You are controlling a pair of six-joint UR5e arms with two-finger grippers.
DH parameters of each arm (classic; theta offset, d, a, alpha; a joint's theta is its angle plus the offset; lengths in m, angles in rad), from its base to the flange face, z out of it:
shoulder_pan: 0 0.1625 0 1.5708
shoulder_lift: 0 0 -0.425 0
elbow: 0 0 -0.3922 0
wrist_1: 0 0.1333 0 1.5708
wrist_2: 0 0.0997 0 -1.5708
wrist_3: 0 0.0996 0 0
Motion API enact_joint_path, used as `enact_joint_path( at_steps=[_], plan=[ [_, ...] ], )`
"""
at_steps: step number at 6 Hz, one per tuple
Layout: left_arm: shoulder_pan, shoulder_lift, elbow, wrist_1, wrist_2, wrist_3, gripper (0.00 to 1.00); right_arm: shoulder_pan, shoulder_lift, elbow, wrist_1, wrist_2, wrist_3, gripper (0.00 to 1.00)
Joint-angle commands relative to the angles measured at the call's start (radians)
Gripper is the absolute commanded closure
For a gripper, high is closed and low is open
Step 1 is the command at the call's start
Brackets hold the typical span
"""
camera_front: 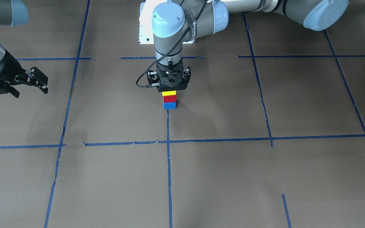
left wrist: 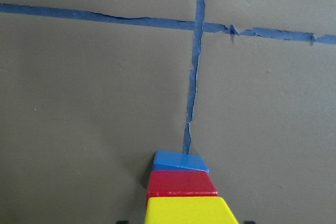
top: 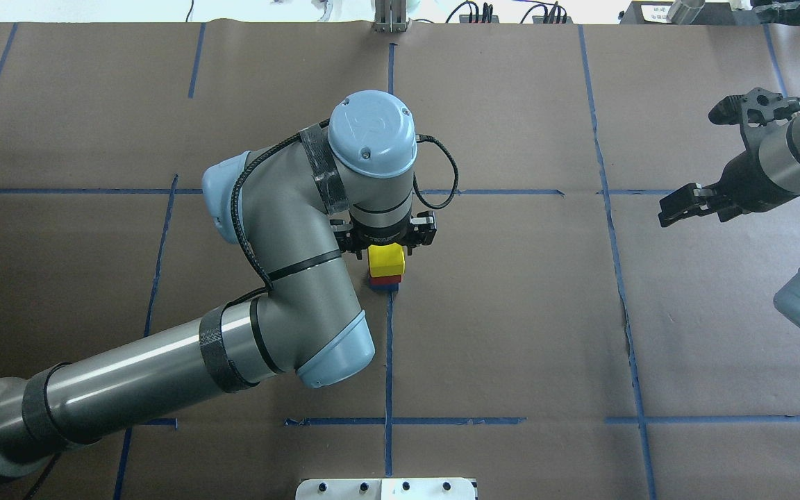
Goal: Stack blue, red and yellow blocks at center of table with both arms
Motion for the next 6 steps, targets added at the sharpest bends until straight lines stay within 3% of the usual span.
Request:
enact_joint_path(
  at_steps=[1,2,3,4,5,6],
  plan=[
    [-0.036,0.07,-0.155,0.01,-0.01,0.005,0.0,0.006,0.002,0.0,-0.001,0.006,-0.001,0.0],
    [-0.074,0.14,-0.269,0.028,-0.017,0.014,0.0,0.042,0.002,0.0,-0.012,0.009,-0.042,0.0],
    [-0.111,0.279,-0.415,0.028,-0.074,0.095,0.0,0.081,-0.026,-0.009,-0.017,0.022,-0.129,0.0],
    [-0.152,0.455,-0.549,0.026,-0.089,0.307,0.0,0.149,-0.044,-0.046,-0.018,0.024,-0.256,0.0],
    [-0.228,0.627,-0.596,0.011,-0.123,0.487,0.0,0.243,-0.072,-0.077,-0.03,0.044,-0.395,0.0],
    [-0.361,0.749,-0.601,0.013,-0.207,0.721,0.0,0.345,-0.075,-0.1,-0.093,0.123,-0.547,0.0]
  ],
)
